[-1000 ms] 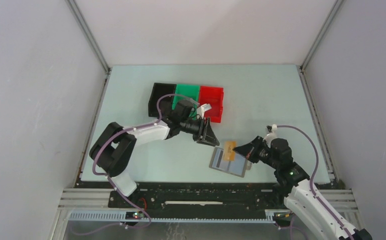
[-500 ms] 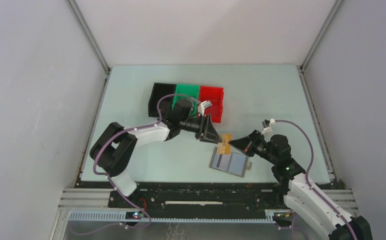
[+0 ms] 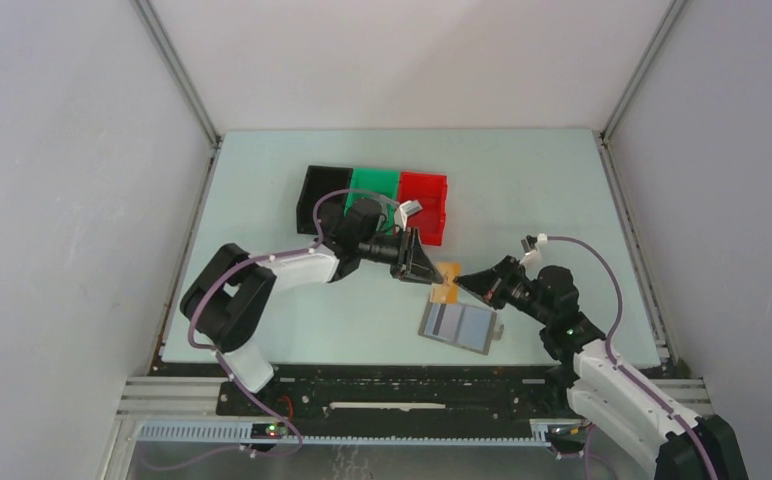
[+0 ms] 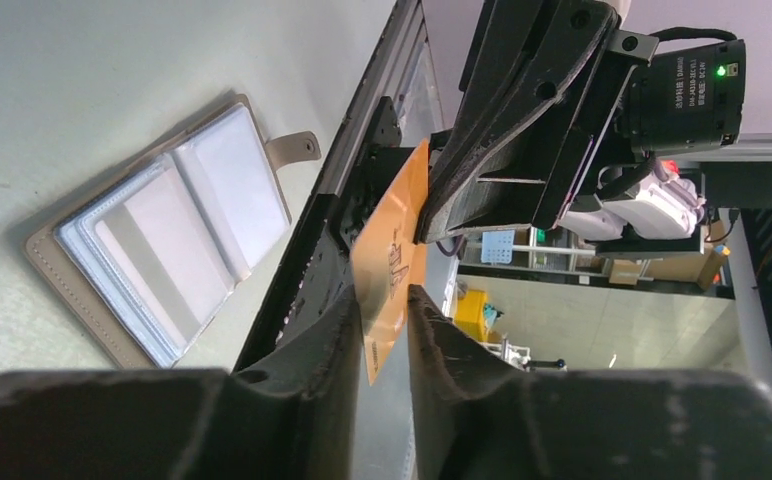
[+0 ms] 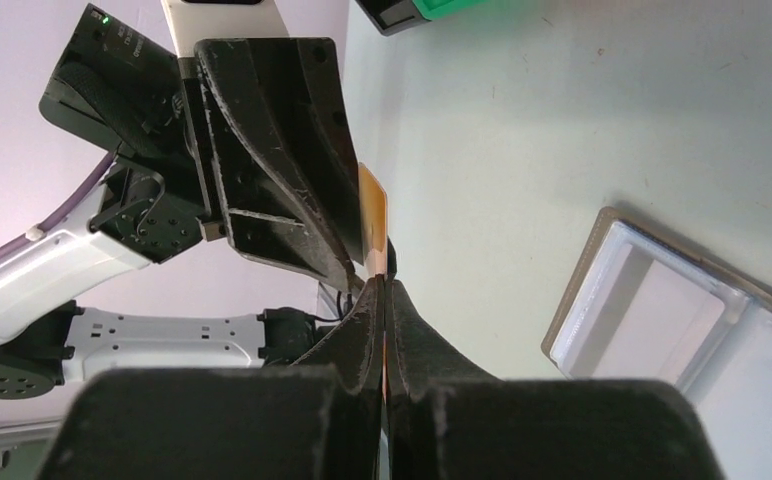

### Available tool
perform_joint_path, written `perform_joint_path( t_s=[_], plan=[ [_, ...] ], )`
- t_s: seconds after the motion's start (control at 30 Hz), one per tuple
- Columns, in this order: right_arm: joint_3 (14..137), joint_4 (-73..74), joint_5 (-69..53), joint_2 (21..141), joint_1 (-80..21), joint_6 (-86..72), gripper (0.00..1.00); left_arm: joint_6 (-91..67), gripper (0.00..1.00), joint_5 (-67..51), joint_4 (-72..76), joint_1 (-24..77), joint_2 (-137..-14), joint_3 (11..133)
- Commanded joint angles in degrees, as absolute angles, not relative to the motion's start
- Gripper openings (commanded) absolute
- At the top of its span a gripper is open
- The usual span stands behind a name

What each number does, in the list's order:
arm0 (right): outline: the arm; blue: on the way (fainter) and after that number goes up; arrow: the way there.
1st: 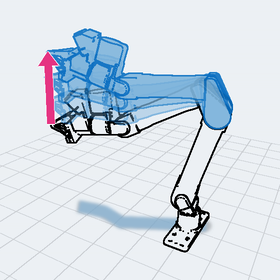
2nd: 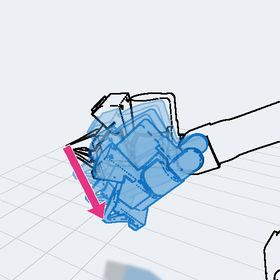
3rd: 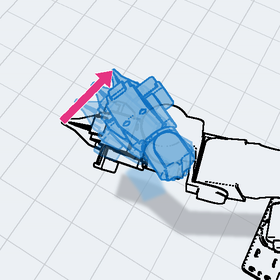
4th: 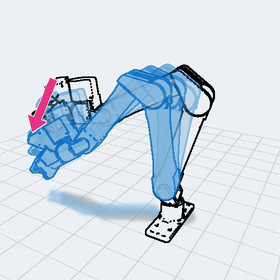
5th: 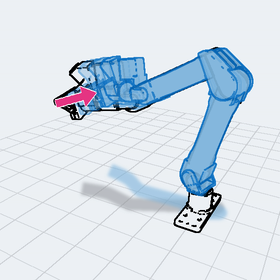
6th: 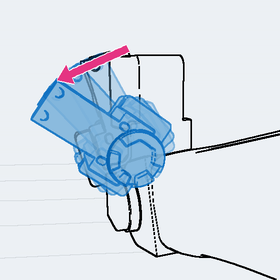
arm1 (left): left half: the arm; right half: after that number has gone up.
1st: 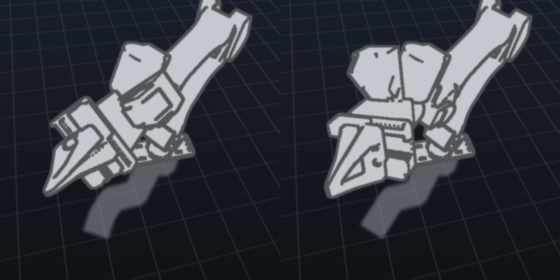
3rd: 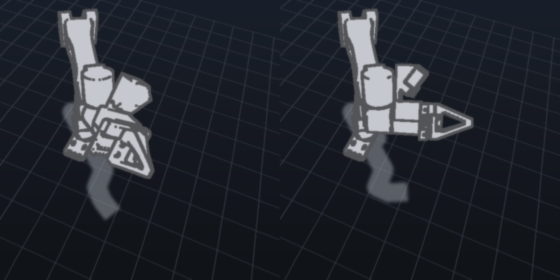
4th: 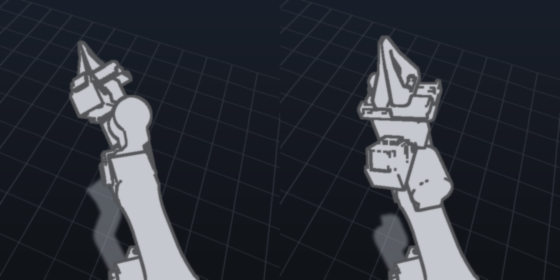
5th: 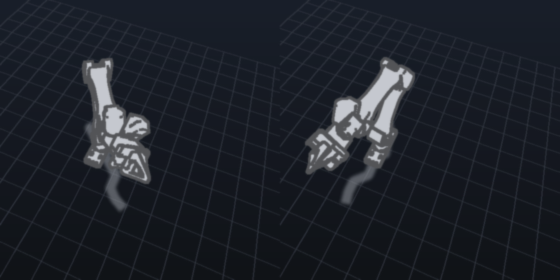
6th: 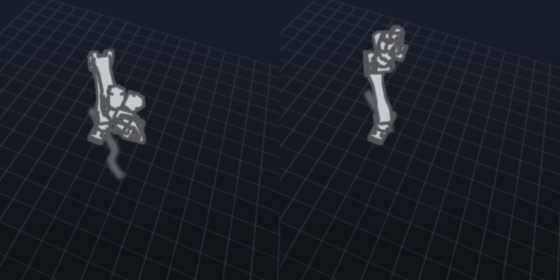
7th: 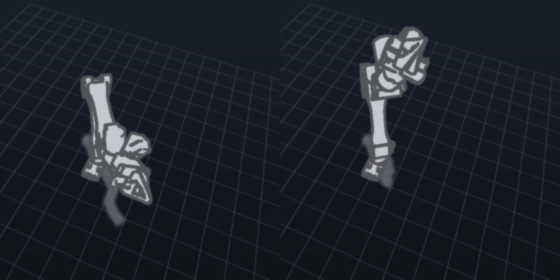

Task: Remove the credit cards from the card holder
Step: Place the credit card in the storage box.

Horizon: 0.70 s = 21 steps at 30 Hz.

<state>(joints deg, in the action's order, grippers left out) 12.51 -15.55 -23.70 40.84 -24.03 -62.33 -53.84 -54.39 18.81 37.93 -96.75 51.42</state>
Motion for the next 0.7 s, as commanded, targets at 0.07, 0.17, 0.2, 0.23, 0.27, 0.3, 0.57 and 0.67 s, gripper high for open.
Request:
perform_joint_path(
  t_s=[0.07, 0.17, 0.2, 0.23, 0.27, 0.3, 0.57, 0.67],
  plan=[
    [14.50, -18.97, -23.47, 44.23, -24.61, -62.49, 0.00, -57.82, 0.22, -56.59, 25.93, 38.31, -97.16, 50.68],
    [14.50, -19.67, -23.72, 45.83, -24.91, -62.49, 0.00, -60.92, 0.21, -56.69, 30.11, 38.30, -97.62, 49.96],
    [14.50, -19.56, -23.73, 46.24, -25.11, -62.45, 0.00, -61.44, 0.19, -56.73, 30.91, 38.32, -97.60, 49.83],
    [14.50, -19.12, -23.61, 46.41, -25.25, -62.30, 0.00, -61.80, 0.16, -56.59, 31.35, 38.31, -97.64, 49.77],
    [14.50, -18.63, -23.56, 46.55, -25.33, -61.98, 0.00, -61.94, 0.12, -56.41, 31.53, 38.30, -97.69, 49.70],
    [14.50, -17.89, -23.49, 46.52, -25.36, -61.78, 0.00, -61.96, 0.06, -56.23, 31.59, 38.32, -97.73, 49.74],
    [14.50, -8.60, -21.96, 42.16, -22.86, -59.44, 0.35, -58.16, 0.00, -54.87, 25.37, 35.85, -97.13, 51.04],
    [14.86, -3.23, -21.03, 39.40, -21.46, -57.75, 0.44, -46.49, 0.00, -52.19, 7.22, 33.30, -96.20, 56.57]
  ],
)
